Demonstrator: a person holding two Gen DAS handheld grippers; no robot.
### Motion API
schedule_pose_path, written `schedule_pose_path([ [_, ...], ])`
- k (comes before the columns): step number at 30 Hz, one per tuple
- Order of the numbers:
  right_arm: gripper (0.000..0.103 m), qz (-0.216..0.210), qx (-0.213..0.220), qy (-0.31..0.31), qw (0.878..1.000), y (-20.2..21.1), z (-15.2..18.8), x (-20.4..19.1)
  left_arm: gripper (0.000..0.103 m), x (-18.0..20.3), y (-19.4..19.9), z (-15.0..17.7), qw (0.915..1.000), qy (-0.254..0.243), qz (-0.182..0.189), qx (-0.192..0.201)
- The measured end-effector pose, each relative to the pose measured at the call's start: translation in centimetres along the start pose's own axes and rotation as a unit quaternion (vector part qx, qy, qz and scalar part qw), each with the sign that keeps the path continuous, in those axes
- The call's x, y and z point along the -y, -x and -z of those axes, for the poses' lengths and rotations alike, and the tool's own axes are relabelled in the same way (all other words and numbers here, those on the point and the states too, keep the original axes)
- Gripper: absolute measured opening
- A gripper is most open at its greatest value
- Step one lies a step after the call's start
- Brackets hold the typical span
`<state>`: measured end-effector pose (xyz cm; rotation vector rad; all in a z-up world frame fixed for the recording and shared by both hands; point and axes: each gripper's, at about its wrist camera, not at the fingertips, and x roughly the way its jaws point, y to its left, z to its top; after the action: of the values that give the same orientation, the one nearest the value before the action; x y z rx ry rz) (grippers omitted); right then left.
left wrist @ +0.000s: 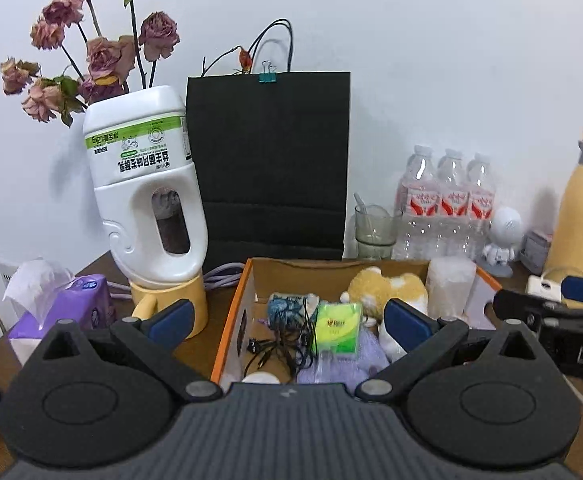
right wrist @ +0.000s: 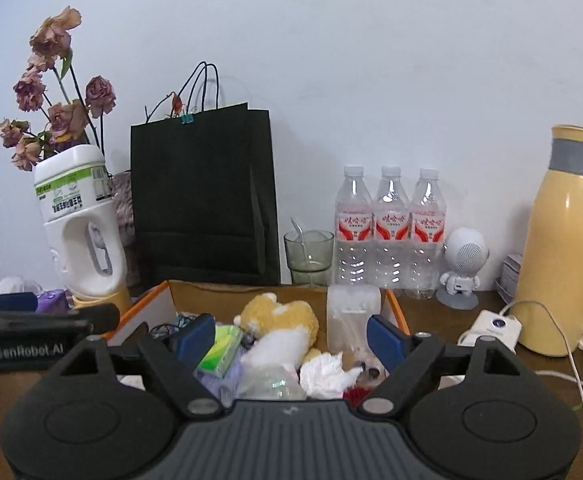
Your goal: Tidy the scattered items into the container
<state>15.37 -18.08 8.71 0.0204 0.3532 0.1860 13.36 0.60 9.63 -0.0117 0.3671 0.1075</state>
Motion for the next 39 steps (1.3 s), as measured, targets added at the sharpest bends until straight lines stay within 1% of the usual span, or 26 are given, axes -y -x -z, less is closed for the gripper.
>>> schedule_pose_path([
  [2, 0.086, -0.003, -0.005, -0.006, 1.0, 0.6, 1.0, 0.0, 0.103, 0.2, 0.9, 1.2, 0.9999, -0.012, 0.004, 0.003],
  [4, 0.086, -0.004, -0.017, -0.008, 1.0, 1.2, 2.3, 0.0, 0.103, 0.3, 1.8, 2.4, 0.9998, -0.021, 0.003, -0.001],
  [6, 0.087, -0.003, -0.029, -0.006, 1.0, 2.1, 3.9, 0.1, 0.103, 0.2, 2.7, 3.6, 0.9996, -0.024, 0.009, -0.007],
  [11, 0.091, 0.005, -0.06, -0.012, 0.998, 4.1, 7.1, 0.0, 0.103, -0.8, 4.4, 6.0, 0.9992, -0.015, 0.02, -0.033],
  [14, 0.092, -0.001, -0.079, -0.025, 0.997, 4.7, 8.4, 0.0, 0.103, -1.0, 5.2, 7.2, 0.9983, -0.006, 0.028, -0.052],
  [17, 0.092, -0.003, -0.099, -0.02, 0.995, 4.9, 9.6, -0.5, 0.103, -0.7, 5.6, 8.4, 0.9967, -0.013, 0.038, -0.071],
  [20, 0.092, 0.004, -0.114, -0.014, 0.993, 5.2, 10.5, -1.0, 0.103, -0.2, 5.8, 9.6, 0.9945, -0.031, 0.04, -0.091],
  [22, 0.092, -0.002, -0.122, -0.018, 0.992, 5.6, 11.1, -1.1, 0.103, 0.0, 6.1, 10.2, 0.9935, -0.036, 0.041, -0.1],
  [26, 0.092, 0.003, -0.138, -0.031, 0.99, 6.2, 12.1, -1.2, 0.103, 0.1, 6.5, 11.2, 0.9912, -0.028, 0.039, -0.123],
  [30, 0.092, 0.007, -0.146, -0.026, 0.989, 6.2, 12.8, -1.5, 0.103, -0.1, 6.8, 12.1, 0.9903, -0.024, 0.037, -0.132],
  [33, 0.093, 0.007, -0.163, -0.034, 0.986, 6.1, 13.3, -1.7, 0.103, -0.3, 6.6, 12.6, 0.9888, -0.024, 0.031, -0.144],
  [37, 0.093, 0.024, -0.164, -0.019, 0.986, 6.2, 13.6, -2.3, 0.103, -0.4, 6.3, 13.3, 0.986, -0.029, 0.022, -0.163],
  [39, 0.094, 0.03, -0.167, -0.009, 0.986, 6.2, 13.6, -2.5, 0.103, -0.6, 6.2, 13.6, 0.9863, -0.024, 0.021, -0.162],
])
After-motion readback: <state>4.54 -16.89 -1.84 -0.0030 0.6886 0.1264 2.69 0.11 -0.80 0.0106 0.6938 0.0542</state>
